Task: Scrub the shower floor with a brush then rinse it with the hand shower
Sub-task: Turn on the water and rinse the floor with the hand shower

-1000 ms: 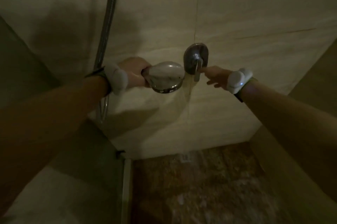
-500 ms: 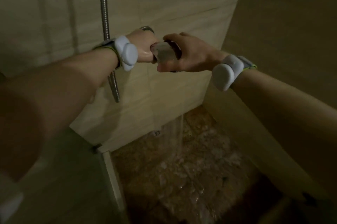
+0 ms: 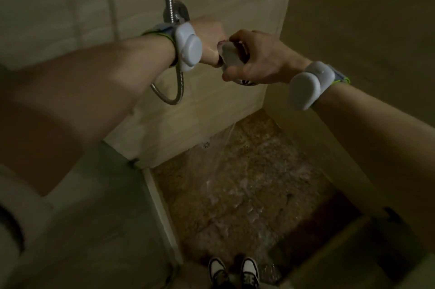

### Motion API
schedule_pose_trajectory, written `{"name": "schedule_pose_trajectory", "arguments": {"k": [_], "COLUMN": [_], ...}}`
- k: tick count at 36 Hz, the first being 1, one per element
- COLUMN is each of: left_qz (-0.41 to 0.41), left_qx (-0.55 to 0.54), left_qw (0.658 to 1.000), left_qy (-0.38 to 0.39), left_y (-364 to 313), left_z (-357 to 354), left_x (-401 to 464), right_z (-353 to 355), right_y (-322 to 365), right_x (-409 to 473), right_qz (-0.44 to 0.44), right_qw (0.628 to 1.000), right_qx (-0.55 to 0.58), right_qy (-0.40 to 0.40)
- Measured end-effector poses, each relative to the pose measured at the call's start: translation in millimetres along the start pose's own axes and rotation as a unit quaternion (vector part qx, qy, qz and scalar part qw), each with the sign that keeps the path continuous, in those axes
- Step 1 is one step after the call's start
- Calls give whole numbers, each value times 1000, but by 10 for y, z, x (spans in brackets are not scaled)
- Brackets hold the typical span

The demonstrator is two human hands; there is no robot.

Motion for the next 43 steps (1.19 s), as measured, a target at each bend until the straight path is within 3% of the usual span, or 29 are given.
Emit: {"name": "schedule_pose_trajectory", "arguments": {"k": [12, 20, 36, 43], "left_qz": [59, 39, -37, -27], "left_qx": [39, 16, 20, -7], "left_qw": [997, 999, 999, 999], "left_qy": [12, -12, -23, -35], "left_y": [-233, -420, -899, -1070], "left_z": [-20, -128, -985, -1124], "left_x": [-786, -1111, -1823, -1954], "right_z": [-140, -228, -994, -1042], "right_y": [475, 658, 798, 800], "right_x": [-496, -943, -2004, -2197], "right_qz": [21, 0, -52, -49], "right_qw": [1000, 999, 998, 998], "right_qx": [22, 33, -14, -32], "right_qy": [6, -4, -13, -10]}}
Point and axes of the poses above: each hand's wrist, its own x-axis towards the middle knuckle, its own z-axis out of the back of the hand, y = z × x, the point moved 4 cm from there along x, towards the middle knuckle, and after that the axes turned 9 degrees about -z, right-handed, at the moved point
